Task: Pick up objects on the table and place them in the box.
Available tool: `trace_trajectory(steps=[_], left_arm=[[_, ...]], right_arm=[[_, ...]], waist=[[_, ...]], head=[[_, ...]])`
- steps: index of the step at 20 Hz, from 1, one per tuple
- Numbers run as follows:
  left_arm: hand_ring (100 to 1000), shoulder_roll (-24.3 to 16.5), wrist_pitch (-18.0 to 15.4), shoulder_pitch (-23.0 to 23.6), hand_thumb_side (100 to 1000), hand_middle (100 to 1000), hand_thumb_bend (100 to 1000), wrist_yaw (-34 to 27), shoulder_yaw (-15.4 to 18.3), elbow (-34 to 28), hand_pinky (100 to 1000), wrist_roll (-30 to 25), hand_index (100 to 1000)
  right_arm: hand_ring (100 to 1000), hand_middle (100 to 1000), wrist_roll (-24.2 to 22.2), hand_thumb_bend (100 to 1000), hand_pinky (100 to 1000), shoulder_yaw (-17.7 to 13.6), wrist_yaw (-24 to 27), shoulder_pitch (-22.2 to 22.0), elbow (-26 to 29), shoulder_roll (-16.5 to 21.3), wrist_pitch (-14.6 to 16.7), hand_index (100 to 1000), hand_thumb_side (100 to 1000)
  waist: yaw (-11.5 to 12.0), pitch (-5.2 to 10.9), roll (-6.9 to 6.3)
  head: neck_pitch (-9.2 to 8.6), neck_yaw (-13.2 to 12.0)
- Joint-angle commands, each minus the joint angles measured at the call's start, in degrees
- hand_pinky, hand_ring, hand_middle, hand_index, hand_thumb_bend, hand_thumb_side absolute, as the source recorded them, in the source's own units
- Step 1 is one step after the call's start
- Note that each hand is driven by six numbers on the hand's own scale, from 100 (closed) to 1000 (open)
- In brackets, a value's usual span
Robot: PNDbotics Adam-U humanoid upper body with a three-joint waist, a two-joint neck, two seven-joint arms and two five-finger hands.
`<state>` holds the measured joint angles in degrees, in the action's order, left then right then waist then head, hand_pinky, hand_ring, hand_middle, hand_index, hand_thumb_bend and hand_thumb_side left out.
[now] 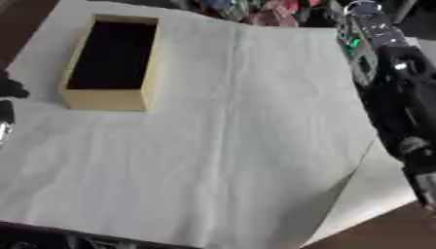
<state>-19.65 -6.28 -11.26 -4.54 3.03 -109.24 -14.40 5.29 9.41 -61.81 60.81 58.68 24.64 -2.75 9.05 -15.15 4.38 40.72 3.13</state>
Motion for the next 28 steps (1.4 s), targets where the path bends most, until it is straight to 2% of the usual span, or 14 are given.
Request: trace_trajectory(steps=[1, 10, 11, 13, 28], left_arm=[[724, -1.0, -0.1, -0.9, 134, 668, 100, -0.6, -0.2, -1.0, 1000, -0.3, 813], [724, -0.8, -0.1, -1.8, 127, 667, 100, -1.2, -0.8, -1.2, 1000, -0.8, 812], [724, -0.8, -0.1, -1.9, 125, 667, 100, -1.3, -0.9, -1.3, 1000, -0.9, 812], [724, -0.8, -0.1, -2.2, 123, 667, 100, -1.5, -1.0, -1.4, 1000, -1.0, 812], [724, -0.3, -0.1, -3.9, 115, 667, 100, -2.7, -1.6, -1.9, 1000, -1.7, 811]], right_arm=[[695, 453, -0.3, 245, 656, 0.6, 0.0, 2.2, 1.5, -1.3, 1.0, 521, 100], [700, 454, -0.9, 224, 655, 3.2, -0.5, 4.8, 1.9, -7.9, 3.9, 522, 100], [700, 453, -1.1, 255, 655, 3.6, -0.6, 5.0, 2.0, -8.7, 4.3, 522, 100], [702, 454, -1.4, 217, 654, 4.2, -0.9, 5.3, 2.1, -9.9, 4.9, 522, 100], [732, 455, -1.8, 175, 648, 7.7, -1.9, 4.6, 0.6, -18.4, 8.9, 528, 100]], waist=[[0.3, 1.09, -0.23], [2.6, 1.0, -0.25], [2.9, 0.98, -0.25], [3.4, 0.95, -0.25], [5.9, 0.41, -0.52]], head=[[-0.53, 0.5], [-1.56, 1.7], [-1.64, 1.9], [-1.74, 2.2], [-2.58, 3.9]])
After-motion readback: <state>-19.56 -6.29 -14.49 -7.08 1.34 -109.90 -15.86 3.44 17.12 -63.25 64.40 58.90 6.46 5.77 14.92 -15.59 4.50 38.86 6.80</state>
